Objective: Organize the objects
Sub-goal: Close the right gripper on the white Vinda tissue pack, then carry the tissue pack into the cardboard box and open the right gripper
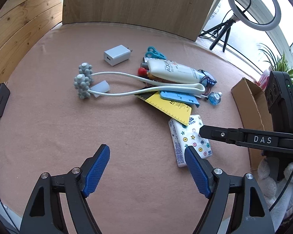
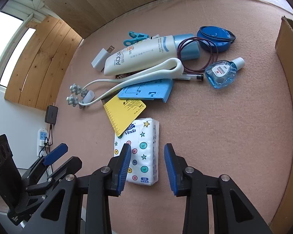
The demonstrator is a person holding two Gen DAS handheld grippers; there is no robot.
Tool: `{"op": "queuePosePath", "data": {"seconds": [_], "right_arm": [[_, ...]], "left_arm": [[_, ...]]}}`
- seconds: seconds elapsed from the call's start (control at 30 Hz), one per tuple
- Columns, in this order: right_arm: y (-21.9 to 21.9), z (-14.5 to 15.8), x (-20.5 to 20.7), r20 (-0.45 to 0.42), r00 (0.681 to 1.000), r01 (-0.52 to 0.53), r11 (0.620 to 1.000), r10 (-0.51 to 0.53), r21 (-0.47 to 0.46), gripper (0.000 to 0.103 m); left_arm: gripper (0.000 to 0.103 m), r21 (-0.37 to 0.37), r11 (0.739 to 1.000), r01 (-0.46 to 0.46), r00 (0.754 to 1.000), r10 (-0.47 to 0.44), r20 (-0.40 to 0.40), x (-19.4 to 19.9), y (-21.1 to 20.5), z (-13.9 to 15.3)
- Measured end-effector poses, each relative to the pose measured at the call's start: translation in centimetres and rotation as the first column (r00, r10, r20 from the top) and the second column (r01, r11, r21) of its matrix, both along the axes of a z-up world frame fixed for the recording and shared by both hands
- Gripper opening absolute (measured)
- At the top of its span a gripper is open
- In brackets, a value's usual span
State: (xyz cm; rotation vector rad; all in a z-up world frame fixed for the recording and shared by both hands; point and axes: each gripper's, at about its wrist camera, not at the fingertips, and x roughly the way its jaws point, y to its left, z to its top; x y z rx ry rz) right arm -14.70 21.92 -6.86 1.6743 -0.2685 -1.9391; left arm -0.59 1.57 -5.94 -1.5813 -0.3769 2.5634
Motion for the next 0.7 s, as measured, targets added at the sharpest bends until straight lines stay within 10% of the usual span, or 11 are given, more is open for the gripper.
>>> {"op": "queuePosePath", "data": {"seconds": [0.47,0.7], "right_arm": [[-0.5,0.1,-0.2,0.035,0.999,-0.016,0.999,0.017,-0.037,0.02],[-0.6,-0.4,0.0,0.064,0.998,-0.012,0.999,0.015,-0.051,0.02]], "left_arm": [[0.039,0.153,0.982,0.107,0.989,-0.121,0.086,-2.6,3.9,-2.7],[0.039,0.193,0.978,0.084,0.989,-0.105,0.102,-2.7,3.7,-3.2]]}}
